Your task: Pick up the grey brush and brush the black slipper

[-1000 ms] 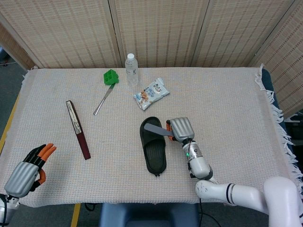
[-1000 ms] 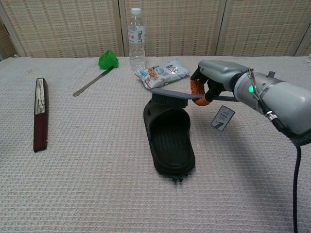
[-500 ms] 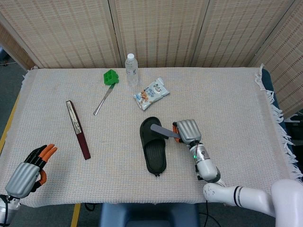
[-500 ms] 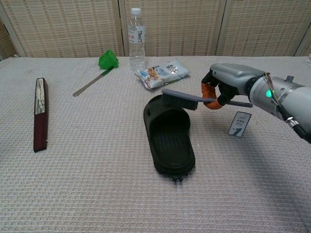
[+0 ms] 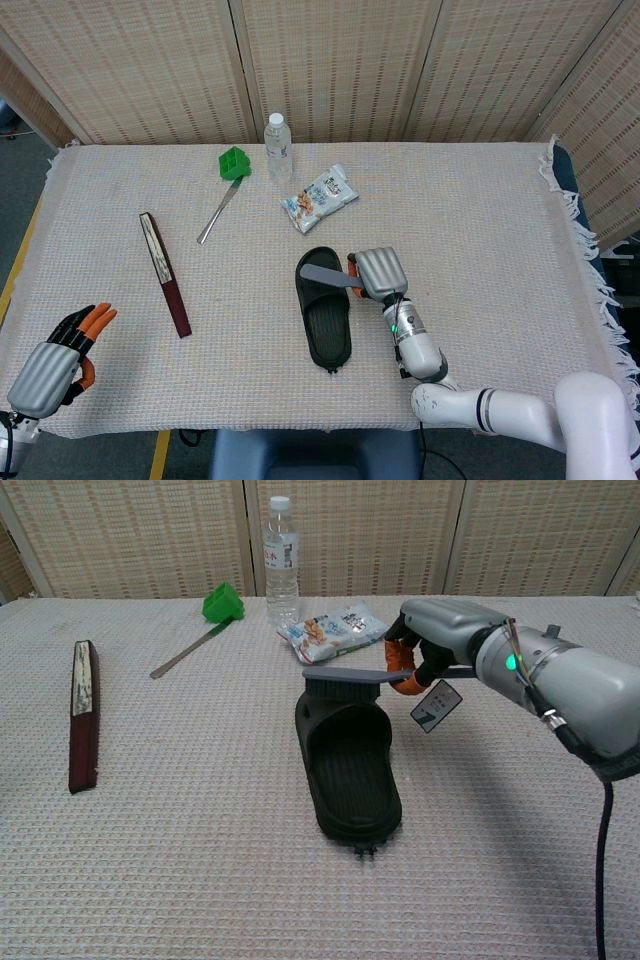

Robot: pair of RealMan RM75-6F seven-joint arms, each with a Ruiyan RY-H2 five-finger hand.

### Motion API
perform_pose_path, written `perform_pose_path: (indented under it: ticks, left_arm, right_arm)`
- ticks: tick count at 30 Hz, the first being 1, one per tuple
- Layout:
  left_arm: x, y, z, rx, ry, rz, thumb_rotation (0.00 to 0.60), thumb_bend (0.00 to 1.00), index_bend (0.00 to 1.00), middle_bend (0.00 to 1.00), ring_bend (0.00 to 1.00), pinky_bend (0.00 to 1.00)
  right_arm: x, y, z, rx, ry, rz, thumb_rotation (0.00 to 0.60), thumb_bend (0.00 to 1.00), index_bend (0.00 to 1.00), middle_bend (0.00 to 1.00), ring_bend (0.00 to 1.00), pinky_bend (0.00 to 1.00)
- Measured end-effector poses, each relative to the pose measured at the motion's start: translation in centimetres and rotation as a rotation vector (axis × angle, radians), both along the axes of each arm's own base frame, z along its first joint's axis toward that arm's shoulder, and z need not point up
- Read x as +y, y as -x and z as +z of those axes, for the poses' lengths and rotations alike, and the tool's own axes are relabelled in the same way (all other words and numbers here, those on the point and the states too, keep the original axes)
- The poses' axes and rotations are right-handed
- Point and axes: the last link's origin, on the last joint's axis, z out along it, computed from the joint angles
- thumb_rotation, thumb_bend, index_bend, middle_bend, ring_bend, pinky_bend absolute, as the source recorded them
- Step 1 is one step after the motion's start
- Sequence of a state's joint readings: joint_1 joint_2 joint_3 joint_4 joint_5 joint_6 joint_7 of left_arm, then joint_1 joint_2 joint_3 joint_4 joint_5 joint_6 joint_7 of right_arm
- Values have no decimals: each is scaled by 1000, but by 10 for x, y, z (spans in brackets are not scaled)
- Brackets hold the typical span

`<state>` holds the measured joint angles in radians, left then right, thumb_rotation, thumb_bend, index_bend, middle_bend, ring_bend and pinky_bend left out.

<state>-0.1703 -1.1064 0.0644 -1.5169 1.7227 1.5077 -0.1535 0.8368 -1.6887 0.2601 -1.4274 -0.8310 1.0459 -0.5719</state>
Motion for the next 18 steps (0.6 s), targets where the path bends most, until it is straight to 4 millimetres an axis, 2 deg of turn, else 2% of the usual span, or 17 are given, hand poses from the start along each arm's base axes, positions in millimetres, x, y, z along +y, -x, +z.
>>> perform_pose_path:
  ticks: [5,9,13,18]
  left_arm:
    - [-2,-1,-2,12,0,-7,600,1000,0,0,0,109]
    - [-3,-3,-4,21,-2,-12,600,1000,0,0,0,109]
    - [-2,-4,-8,30,9,-12,600,1000,0,0,0,109]
    - [-2,-6,-12,36,21,-14,600,1000,0,0,0,109]
  right_arm:
    - [9,30,29,20,44,-16,600,835,755,648,729,966]
    - [23,66,53,53,72,-38,600,836,755,648,729,965]
    - [40,96,57,86,58,-49,600,836,755,648,730,965]
    - [47,125,54,134,57,-65,600,835,755,648,729,965]
